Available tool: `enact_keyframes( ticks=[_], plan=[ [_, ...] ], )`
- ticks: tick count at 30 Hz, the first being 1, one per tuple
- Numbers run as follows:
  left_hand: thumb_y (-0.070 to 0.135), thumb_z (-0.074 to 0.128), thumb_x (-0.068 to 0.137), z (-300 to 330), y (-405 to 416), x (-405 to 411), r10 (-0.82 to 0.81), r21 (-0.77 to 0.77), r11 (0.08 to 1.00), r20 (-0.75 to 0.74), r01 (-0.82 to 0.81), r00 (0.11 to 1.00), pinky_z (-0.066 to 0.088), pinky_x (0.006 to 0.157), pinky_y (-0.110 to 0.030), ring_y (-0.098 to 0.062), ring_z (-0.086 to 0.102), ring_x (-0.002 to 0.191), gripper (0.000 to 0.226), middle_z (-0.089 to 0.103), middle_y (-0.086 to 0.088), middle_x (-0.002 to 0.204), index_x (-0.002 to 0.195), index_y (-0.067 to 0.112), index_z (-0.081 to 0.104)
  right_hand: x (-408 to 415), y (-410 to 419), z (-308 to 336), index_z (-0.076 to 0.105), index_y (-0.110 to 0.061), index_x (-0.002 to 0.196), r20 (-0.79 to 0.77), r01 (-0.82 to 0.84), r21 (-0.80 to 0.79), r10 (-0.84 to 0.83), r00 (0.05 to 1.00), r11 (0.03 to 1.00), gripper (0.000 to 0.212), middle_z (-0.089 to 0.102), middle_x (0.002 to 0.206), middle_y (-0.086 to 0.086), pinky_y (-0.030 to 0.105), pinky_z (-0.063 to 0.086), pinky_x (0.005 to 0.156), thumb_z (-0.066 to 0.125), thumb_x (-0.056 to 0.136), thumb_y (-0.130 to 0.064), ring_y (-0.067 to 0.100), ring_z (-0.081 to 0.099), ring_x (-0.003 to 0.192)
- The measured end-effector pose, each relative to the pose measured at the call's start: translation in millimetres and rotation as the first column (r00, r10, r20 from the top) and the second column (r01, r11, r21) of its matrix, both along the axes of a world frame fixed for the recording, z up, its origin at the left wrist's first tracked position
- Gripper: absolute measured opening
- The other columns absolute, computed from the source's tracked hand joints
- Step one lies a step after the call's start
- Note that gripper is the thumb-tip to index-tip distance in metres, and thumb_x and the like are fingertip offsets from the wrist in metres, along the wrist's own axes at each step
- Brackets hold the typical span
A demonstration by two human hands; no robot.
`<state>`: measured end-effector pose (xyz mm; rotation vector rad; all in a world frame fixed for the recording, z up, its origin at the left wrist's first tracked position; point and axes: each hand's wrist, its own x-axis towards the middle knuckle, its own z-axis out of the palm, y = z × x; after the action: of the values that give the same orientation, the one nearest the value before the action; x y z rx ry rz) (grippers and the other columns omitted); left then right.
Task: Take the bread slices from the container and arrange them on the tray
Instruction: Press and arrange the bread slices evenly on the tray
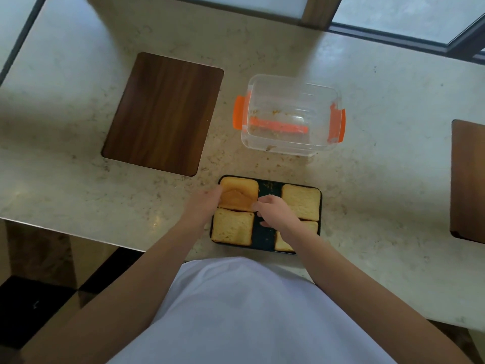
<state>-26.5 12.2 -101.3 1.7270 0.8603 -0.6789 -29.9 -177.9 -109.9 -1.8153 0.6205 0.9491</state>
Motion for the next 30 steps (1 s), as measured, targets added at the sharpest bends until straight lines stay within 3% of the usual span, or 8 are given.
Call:
enact_keyframes(
  ticks=[3, 6, 10, 17, 20, 22, 26, 30],
  plan=[
    [0.046, 0.053, 0.078, 3, -8, 0, -0.057, -0.018, 0.998, 0.033, 0.058, 0.998, 0.041, 0.074, -0.038, -0.02, 0.056, 0.086, 0.033, 0.063, -0.005, 0.093, 0.086, 0.016, 0.062, -2, -6, 3, 0.05, -0.012, 0.147, 0.034, -0.012, -0.041, 0.014, 0.999, 0.999, 0.055, 0.063, 0.132, 0.005, 0.046, 0.052, 0.105, 0.059, 0.096, -0.029, 0.021, 0.06, 0.119],
    [0.042, 0.052, 0.084, 2, -15, 0, -0.109, -0.01, 0.994, 0.044, 0.11, 0.993, 0.031, 0.062, -0.032, -0.016, 0.049, 0.075, 0.024, 0.057, -0.005, 0.089, 0.083, 0.019, 0.056, -5, -12, 5, 0.051, -0.013, 0.146, 0.043, -0.008, -0.062, 0.01, 0.999, 0.998, 0.052, 0.06, 0.138, 0.006, 0.046, 0.05, 0.107, 0.058, 0.097, -0.029, 0.023, 0.057, 0.125],
    [0.042, 0.051, 0.087, 0, -22, 0, -0.14, 0.001, 0.99, 0.042, 0.14, 0.989, 0.028, 0.058, -0.029, -0.01, 0.041, 0.065, 0.022, 0.054, -0.004, 0.091, 0.08, 0.021, 0.053, -6, -17, 5, 0.051, -0.012, 0.146, 0.041, 0.003, -0.063, 0.0, 0.999, 0.998, 0.051, 0.061, 0.136, 0.007, 0.046, 0.051, 0.107, 0.057, 0.097, -0.028, 0.023, 0.058, 0.123],
    [0.042, 0.049, 0.087, 3, -16, 0, -0.14, 0.0, 0.99, 0.059, 0.14, 0.988, 0.033, 0.064, -0.033, -0.02, 0.05, 0.084, 0.025, 0.057, -0.006, 0.092, 0.089, 0.018, 0.056, -7, -13, 4, 0.052, -0.011, 0.145, 0.011, 0.029, -0.029, -0.029, 1.0, 0.999, 0.052, 0.063, 0.128, 0.006, 0.046, 0.053, 0.104, 0.058, 0.096, -0.027, 0.022, 0.06, 0.116],
    [0.043, 0.051, 0.088, 2, -12, 0, -0.134, -0.004, 0.991, 0.026, 0.134, 0.991, 0.046, 0.08, -0.039, -0.024, 0.062, 0.095, 0.035, 0.069, -0.007, 0.103, 0.091, 0.012, 0.066, -8, -14, 4, 0.052, -0.012, 0.144, 0.014, 0.05, -0.026, -0.05, 0.999, 0.998, 0.05, 0.064, 0.112, 0.001, 0.045, 0.055, 0.101, 0.058, 0.097, -0.027, 0.017, 0.062, 0.103],
    [0.038, 0.053, 0.091, 0, -7, -1, -0.115, -0.005, 0.993, 0.021, 0.115, 0.993, 0.049, 0.091, -0.044, -0.023, 0.062, 0.099, 0.028, 0.07, -0.007, 0.105, 0.091, 0.014, 0.067, -9, -16, 5, 0.053, -0.012, 0.142, 0.02, 0.063, -0.033, -0.062, 0.998, 0.997, 0.047, 0.065, 0.107, 0.001, 0.045, 0.057, 0.099, 0.057, 0.098, -0.028, 0.016, 0.063, 0.098],
    [0.026, 0.054, 0.094, -5, 12, -15, -0.077, -0.055, 0.995, 0.034, 0.079, 0.996, 0.046, 0.079, -0.037, -0.023, 0.058, 0.087, 0.015, 0.062, -0.007, 0.09, 0.088, 0.015, 0.061, -23, -22, 9, 0.057, -0.014, 0.135, -0.026, 0.051, 0.02, -0.05, 0.998, 0.999, 0.039, 0.065, 0.098, -0.003, 0.028, 0.058, 0.079, 0.059, 0.099, -0.028, 0.009, 0.064, 0.092],
    [0.027, 0.057, 0.094, -10, 22, -34, -0.039, -0.058, 0.998, -0.082, 0.035, 0.996, 0.055, 0.088, -0.038, -0.025, 0.068, 0.094, 0.02, 0.07, -0.009, 0.098, 0.094, 0.011, 0.069, -42, -18, 8, 0.059, -0.017, 0.132, -0.086, -0.002, 0.054, 0.006, 0.996, 0.999, 0.037, 0.065, 0.106, -0.003, 0.023, 0.056, 0.075, 0.062, 0.099, -0.032, 0.009, 0.064, 0.098]
  ],
)
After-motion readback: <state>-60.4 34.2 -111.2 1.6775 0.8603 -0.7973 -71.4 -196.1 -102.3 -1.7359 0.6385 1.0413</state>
